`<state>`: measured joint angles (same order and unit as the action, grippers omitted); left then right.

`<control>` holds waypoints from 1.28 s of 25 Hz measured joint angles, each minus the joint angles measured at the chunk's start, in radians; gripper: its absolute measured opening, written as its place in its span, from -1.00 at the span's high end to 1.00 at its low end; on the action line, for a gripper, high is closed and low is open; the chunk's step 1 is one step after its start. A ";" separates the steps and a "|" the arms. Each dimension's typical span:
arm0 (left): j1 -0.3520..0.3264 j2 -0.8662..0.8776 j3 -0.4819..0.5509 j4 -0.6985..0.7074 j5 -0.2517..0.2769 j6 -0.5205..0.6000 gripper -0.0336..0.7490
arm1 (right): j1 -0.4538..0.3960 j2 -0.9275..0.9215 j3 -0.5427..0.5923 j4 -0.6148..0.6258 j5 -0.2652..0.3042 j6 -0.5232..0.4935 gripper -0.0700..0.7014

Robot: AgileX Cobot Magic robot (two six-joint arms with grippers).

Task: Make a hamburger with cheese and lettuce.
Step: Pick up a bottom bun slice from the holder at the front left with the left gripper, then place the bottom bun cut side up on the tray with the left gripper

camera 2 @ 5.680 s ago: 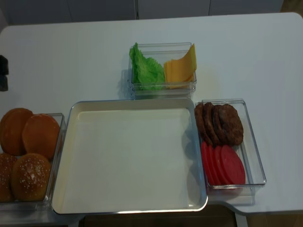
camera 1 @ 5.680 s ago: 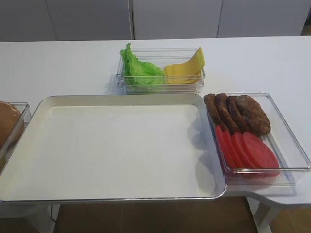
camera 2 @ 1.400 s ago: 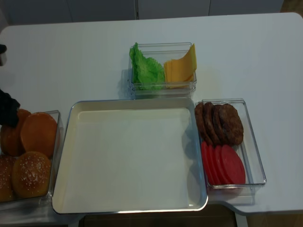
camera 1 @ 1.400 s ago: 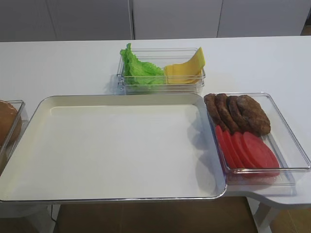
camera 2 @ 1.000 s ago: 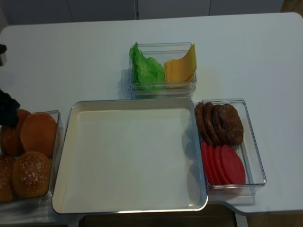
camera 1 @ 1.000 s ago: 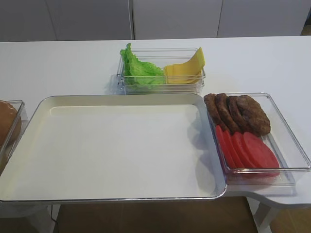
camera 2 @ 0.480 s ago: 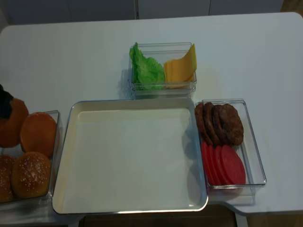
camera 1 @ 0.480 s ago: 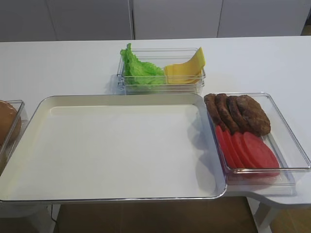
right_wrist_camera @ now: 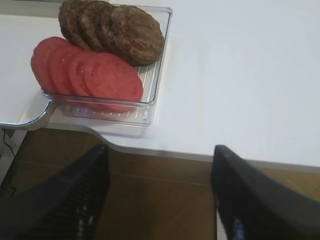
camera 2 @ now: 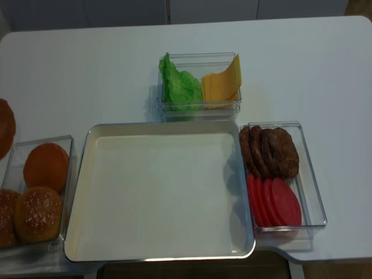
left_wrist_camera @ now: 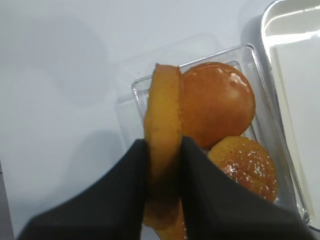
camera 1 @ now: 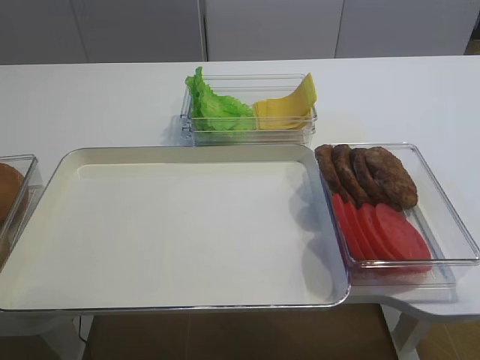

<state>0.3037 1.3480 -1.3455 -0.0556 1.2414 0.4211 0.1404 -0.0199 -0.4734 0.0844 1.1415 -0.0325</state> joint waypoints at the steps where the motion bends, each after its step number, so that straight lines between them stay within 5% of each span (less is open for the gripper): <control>1: -0.008 -0.015 0.000 0.001 0.002 -0.021 0.56 | 0.000 0.000 0.000 0.000 0.000 0.000 -0.42; 10: -0.210 -0.067 0.000 0.088 0.010 -0.220 0.56 | 0.000 0.000 0.000 0.000 0.000 0.000 -0.42; 20: -0.607 -0.067 0.000 0.236 0.010 -0.482 0.56 | 0.000 0.000 0.000 0.000 0.000 0.000 -0.42; 27: -0.922 -0.048 0.000 0.471 0.010 -0.708 0.56 | 0.000 0.000 0.000 0.000 0.000 0.000 -0.42; 32: -1.051 0.016 0.000 0.512 0.010 -0.818 0.56 | 0.000 0.000 0.000 0.000 0.000 0.000 -0.42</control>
<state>-0.7473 1.3639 -1.3455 0.4563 1.2514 -0.3970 0.1404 -0.0199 -0.4734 0.0844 1.1415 -0.0325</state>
